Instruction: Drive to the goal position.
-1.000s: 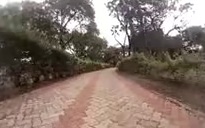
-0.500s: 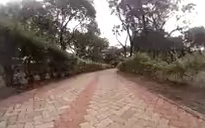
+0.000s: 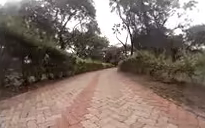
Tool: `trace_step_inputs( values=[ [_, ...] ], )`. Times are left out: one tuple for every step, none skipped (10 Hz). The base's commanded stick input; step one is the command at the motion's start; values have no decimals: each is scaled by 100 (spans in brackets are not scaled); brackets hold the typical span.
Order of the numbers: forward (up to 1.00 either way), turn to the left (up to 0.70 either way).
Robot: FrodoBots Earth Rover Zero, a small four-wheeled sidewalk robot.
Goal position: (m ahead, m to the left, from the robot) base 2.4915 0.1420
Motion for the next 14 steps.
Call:
trace_step_inputs(
  values=[
    [70,0],
    [70,0],
    [70,0],
    [70,0],
    [70,0],
    [70,-10],
    [70,-29],
    [70,-22],
    [70,-3],
    [70,0],
    [70,0],
    [70,0],
    [70,-1],
    [70,-19]
  ],
)
